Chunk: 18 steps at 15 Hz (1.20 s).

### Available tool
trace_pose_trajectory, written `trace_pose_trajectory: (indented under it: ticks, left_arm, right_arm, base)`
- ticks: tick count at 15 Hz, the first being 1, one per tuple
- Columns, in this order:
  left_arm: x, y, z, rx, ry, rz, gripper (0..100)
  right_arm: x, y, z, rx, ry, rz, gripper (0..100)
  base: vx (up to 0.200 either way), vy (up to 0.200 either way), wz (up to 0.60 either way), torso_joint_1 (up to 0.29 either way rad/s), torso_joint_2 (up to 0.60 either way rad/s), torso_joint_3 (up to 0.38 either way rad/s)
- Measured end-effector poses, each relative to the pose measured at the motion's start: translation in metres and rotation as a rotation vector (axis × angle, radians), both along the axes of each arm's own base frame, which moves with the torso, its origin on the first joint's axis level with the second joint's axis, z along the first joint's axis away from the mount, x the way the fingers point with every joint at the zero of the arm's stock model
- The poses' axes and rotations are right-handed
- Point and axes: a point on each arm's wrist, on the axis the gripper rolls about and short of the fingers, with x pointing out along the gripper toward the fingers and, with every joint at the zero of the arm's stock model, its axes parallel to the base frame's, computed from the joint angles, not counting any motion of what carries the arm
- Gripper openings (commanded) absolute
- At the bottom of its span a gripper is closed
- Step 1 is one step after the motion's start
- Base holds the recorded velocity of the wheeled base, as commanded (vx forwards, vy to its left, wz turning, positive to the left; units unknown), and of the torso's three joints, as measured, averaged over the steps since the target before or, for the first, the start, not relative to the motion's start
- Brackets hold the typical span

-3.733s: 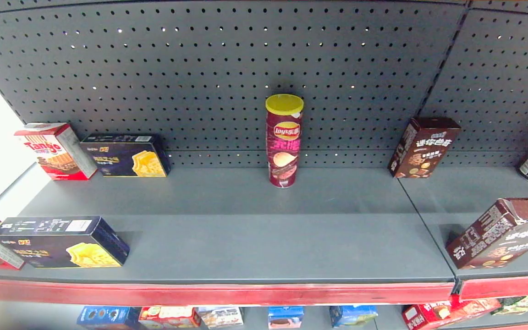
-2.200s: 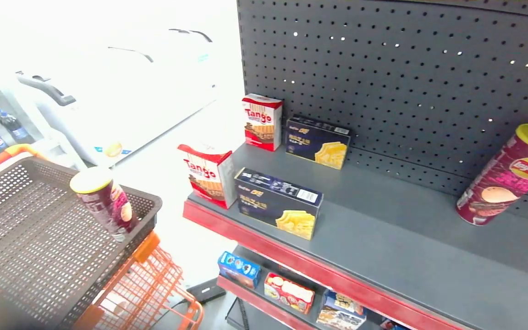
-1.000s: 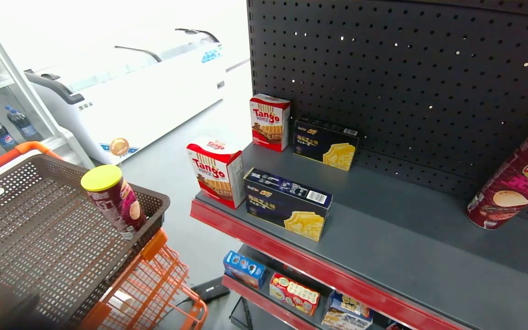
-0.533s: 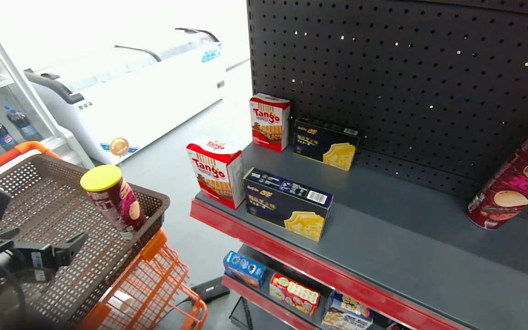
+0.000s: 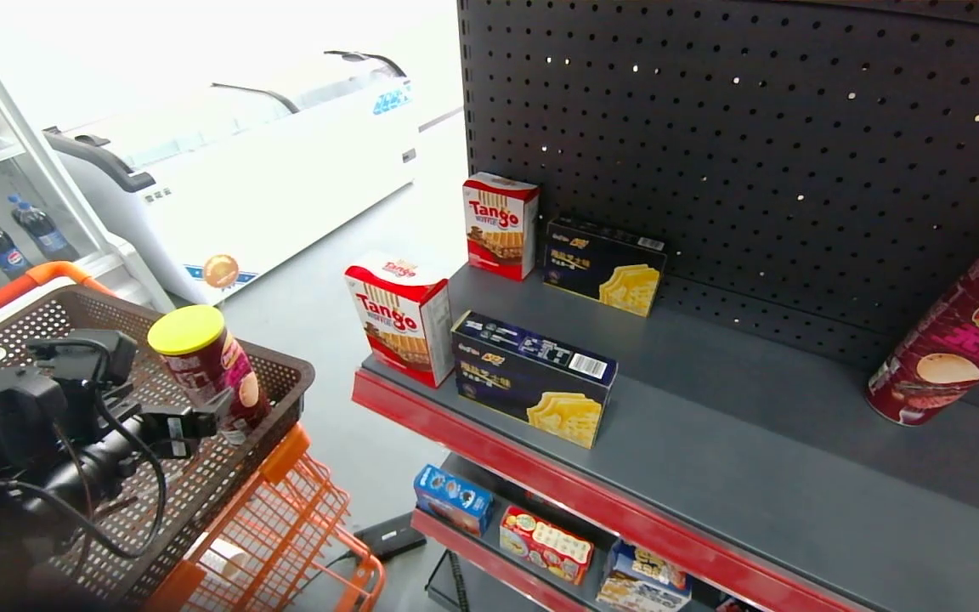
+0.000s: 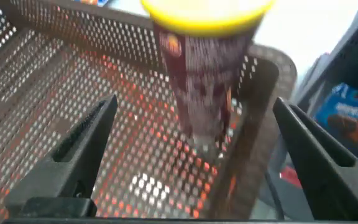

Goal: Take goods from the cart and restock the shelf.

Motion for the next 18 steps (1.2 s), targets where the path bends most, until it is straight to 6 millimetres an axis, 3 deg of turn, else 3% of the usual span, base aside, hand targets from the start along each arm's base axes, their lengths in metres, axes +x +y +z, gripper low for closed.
trace_pose_trajectory:
  ticks: [3,10,11,18]
  left_arm:
    - [0.033,0.008,-0.009,-0.007,-0.040,-0.044,100]
    - [0.075,0.019,-0.028,0.007,-0.116,-0.105,100]
    - [0.080,0.019,-0.030,0.012,-0.135,-0.107,0]
    - [0.089,0.018,-0.038,0.003,-0.135,-0.112,0]
  right_arm:
    - [0.000,0.000,0.000,0.000,0.000,0.000,100]
    - [0.000,0.000,0.000,0.000,-0.001,0.000,100]
    - [0.000,0.000,0.000,0.000,0.000,0.000,100]
    - [0.000,0.000,0.000,0.000,0.000,0.000,100]
  base:
    - [0.000,0.000,0.00,0.000,0.00,0.000]
    - [0.000,0.000,0.00,0.000,0.00,0.000]
    - [0.000,0.000,0.00,0.000,0.00,0.000]
    - [0.000,0.000,0.00,0.000,0.00,0.000]
